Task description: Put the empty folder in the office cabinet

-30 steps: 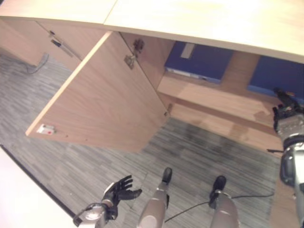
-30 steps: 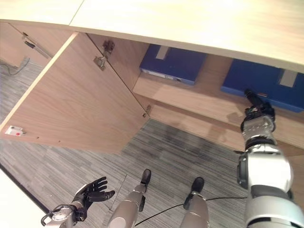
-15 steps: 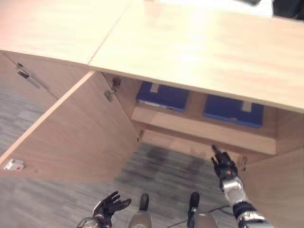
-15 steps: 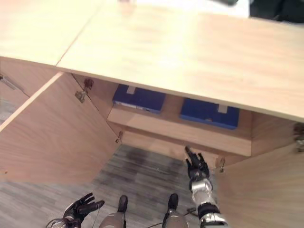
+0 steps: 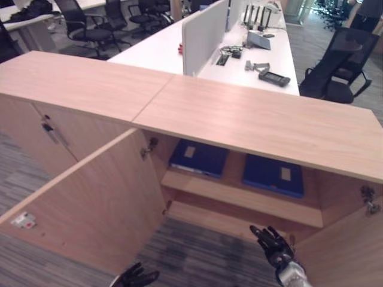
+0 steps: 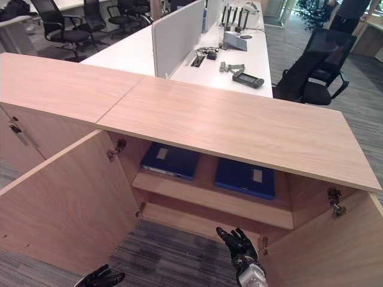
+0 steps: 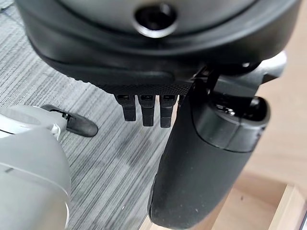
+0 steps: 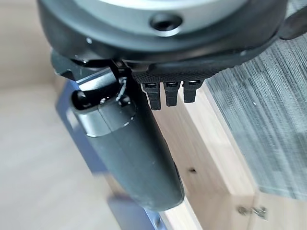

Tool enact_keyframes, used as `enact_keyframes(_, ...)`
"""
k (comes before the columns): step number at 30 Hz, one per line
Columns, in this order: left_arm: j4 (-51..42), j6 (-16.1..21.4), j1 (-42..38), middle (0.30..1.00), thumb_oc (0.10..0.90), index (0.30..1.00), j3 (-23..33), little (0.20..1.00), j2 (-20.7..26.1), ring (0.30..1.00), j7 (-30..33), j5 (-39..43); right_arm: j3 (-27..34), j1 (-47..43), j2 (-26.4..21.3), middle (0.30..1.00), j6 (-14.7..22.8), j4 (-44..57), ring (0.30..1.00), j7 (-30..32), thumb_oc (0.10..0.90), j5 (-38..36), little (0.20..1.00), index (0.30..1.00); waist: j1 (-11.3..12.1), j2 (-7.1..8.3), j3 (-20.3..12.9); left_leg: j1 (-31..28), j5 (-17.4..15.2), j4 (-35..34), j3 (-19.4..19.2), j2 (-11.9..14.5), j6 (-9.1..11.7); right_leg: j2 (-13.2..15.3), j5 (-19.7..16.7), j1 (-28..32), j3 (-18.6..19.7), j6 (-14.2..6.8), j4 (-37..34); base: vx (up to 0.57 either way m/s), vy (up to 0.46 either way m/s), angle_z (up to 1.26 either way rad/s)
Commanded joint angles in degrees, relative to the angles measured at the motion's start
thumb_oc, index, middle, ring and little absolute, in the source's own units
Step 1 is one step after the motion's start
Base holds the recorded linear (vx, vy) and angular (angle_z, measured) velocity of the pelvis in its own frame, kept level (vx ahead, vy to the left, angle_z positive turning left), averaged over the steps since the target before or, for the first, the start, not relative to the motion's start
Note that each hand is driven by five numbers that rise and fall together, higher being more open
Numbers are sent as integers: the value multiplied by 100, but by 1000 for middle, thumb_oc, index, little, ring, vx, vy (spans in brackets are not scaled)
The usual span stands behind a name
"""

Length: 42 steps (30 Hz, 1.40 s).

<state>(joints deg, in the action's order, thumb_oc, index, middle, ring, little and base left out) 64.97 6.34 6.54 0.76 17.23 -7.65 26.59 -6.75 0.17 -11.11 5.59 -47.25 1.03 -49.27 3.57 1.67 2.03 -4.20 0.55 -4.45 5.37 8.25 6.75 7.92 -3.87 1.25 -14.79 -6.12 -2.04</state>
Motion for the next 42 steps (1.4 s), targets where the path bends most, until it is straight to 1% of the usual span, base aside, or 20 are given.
enact_keyframes(1, 97, 323, -210, 900, 800, 900, 190, 900, 249, 900, 114, 26, -65, -122, -373, 900, 485, 1012, 900, -220, 800, 1161, 900, 900, 331, -54, 15, 214, 49, -13, 195, -115, 42, -81, 1136, 150, -222, -159, 1026, -30, -52, 23)
enact_keyframes(4, -47, 427, -319, 900, 800, 900, 158, 900, 229, 900, 171, 39, -328, -197, -644, 900, 636, 1203, 900, -84, 800, 1990, 900, 900, 560, -46, 110, 519, 243, 33, 507, -156, 179, -106, 1146, 257, -514, -132, 776, -112, -41, 49)
enact_keyframes(7, -195, 487, -378, 900, 800, 900, 103, 900, 213, 900, 203, 27, -406, -191, -855, 900, 701, 1286, 900, 60, 800, 2407, 900, 900, 644, -59, 206, 824, 364, 138, 583, -183, 232, -45, 1098, 329, -795, -144, 630, -141, 21, 76)
enact_keyframes(8, -267, 498, -448, 900, 800, 900, 60, 900, 180, 900, 209, 84, -437, -242, -935, 900, 726, 1251, 900, 104, 800, 2534, 900, 900, 622, -47, 297, 1027, 385, 323, 335, -139, 233, 38, 1083, 324, -934, -161, 641, -218, 137, 100)
enact_keyframes(12, -571, 493, -516, 900, 800, 900, -45, 900, 119, 900, 172, 98, -651, -492, -1120, 900, 614, 1119, 900, 199, 800, 2995, 900, 900, 339, -56, 426, 1055, 368, 875, -1804, 542, 97, 310, 948, 241, -1341, -155, 778, -160, 192, 102)
enact_keyframes(13, -659, 512, -512, 900, 800, 900, -45, 900, 161, 900, 163, 10, -683, -500, -1168, 900, 585, 1149, 900, 167, 800, 3138, 900, 900, 271, -27, 375, 850, 89, 1070, -2072, 639, 143, 406, 1016, 294, -1444, -145, 878, -27, 128, 39)
enact_keyframes(15, -714, 538, -503, 900, 800, 900, -81, 900, 187, 900, 176, -127, -648, -432, -1166, 900, 529, 1143, 900, 148, 800, 3217, 900, 900, 235, -25, 347, 706, -32, 1181, -2114, 598, 152, 499, 992, 335, -1617, -124, 987, 6, 146, 73)
enact_keyframes(21, -937, 522, -472, 900, 800, 900, -129, 900, 304, 900, 199, -319, -666, -374, -1082, 900, 389, 849, 900, 128, 800, 3532, 900, 900, 352, 90, 280, 682, -269, 1116, -1961, 317, -36, 692, 858, 467, -1706, -258, 1131, 80, 136, 54)
enact_keyframes(23, -1159, 536, -459, 900, 800, 900, -209, 900, 395, 900, 148, -420, -636, -315, -967, 900, 334, 660, 900, 93, 800, 3581, 900, 900, 432, 126, 315, 645, -446, 1056, -1859, 101, -269, 977, 736, 318, -1682, -426, 1759, 81, 231, 38)
enact_keyframes(24, -1165, 533, -457, 900, 800, 900, -210, 900, 398, 900, 148, -420, -634, -318, -962, 900, 337, 655, 900, 92, 800, 3582, 900, 900, 434, 140, 316, 642, -456, 1053, -1865, 77, -286, 1009, 737, 303, -1672, -449, 1791, -17, 177, 50)
enact_keyframes(25, -1209, 540, -460, 900, 800, 900, -225, 900, 416, 900, 153, -427, -633, -343, -925, 900, 316, 552, 900, 89, 800, 3584, 900, 900, 449, 141, 360, 674, -372, 1045, -1944, -10, -420, 1188, 370, 181, -1757, -491, 2056, 6, 181, 31)
enact_keyframes(26, -1332, 534, -501, 900, 800, 900, -246, 900, 488, 900, 162, -411, -627, -363, -851, 900, 267, 487, 900, 65, 800, 3563, 900, 900, 435, 156, 456, 642, -376, 1005, -1838, -136, -529, 1359, -60, -50, -1447, -717, 2579, 4, 170, 10)
enact_keyframes(27, -1332, 534, -501, 900, 800, 900, -246, 900, 488, 900, 162, -410, -627, -363, -851, 900, 267, 487, 900, 65, 800, 3563, 900, 900, 437, 157, 455, 643, -377, 1005, -1840, -137, -529, 1360, -59, -54, -1444, -717, 2581, 61, 96, 14)
enact_keyframes(29, -1486, 554, -564, 900, 800, 900, -371, 900, 499, 900, 170, -375, -605, -284, -811, 900, 283, 480, 900, 76, 800, 3494, 900, 900, 366, 107, 485, 628, -294, 856, -1548, -194, -563, 1031, 26, -294, -803, -771, 2632, 42, 58, 58)
enact_keyframes(30, -1466, 557, -623, 900, 800, 900, -442, 900, 472, 900, 160, -331, -597, -237, -811, 900, 302, 469, 900, 83, 800, 3444, 900, 900, 282, 81, 487, 567, -261, 723, -1361, -267, -558, 792, 256, -350, -434, -724, 2571, 80, 64, 84)
enact_keyframes(31, -1459, 570, -700, 900, 800, 900, -520, 900, 446, 900, 155, -284, -570, -192, -801, 900, 315, 413, 900, 98, 800, 3381, 900, 900, 157, 37, 456, 571, -181, 609, -1117, -317, -535, 464, 545, -410, -74, -628, 2332, 143, -11, 79)
enact_keyframes(32, -1569, 582, -768, 900, 800, 900, -589, 900, 429, 900, 138, -208, -546, -133, -825, 900, 337, 405, 900, 101, 800, 3296, 900, 900, 39, 52, 439, 541, -178, 488, -838, -426, -496, 196, 783, -442, 420, -495, 1644, 127, -37, 66)
enact_keyframes(33, -1570, 582, -765, 900, 800, 900, -591, 900, 429, 900, 138, -207, -547, -130, -826, 900, 338, 404, 900, 100, 800, 3294, 900, 900, 28, 41, 448, 518, -185, 479, -824, -413, -489, 180, 778, -398, 400, -489, 1606, 152, -83, 114)
enact_keyframes(36, -1625, 611, -860, 900, 800, 900, -686, 900, 372, 900, 115, -221, -540, -56, -846, 900, 339, 240, 900, 73, 800, 3273, 900, 900, 20, 175, 313, 542, -252, 467, -587, -569, -439, 163, 656, 16, 567, -415, 529, 52, -77, 100)
enact_keyframes(42, -2005, 637, -547, 900, 800, 900, -656, 900, 247, 900, 85, -283, -515, 171, -918, 900, 288, 176, 900, -21, 800, 3441, 900, 900, 71, 87, 108, 227, -213, 174, -479, -548, -368, 200, 445, 411, 526, -444, 58, 111, -53, 34)
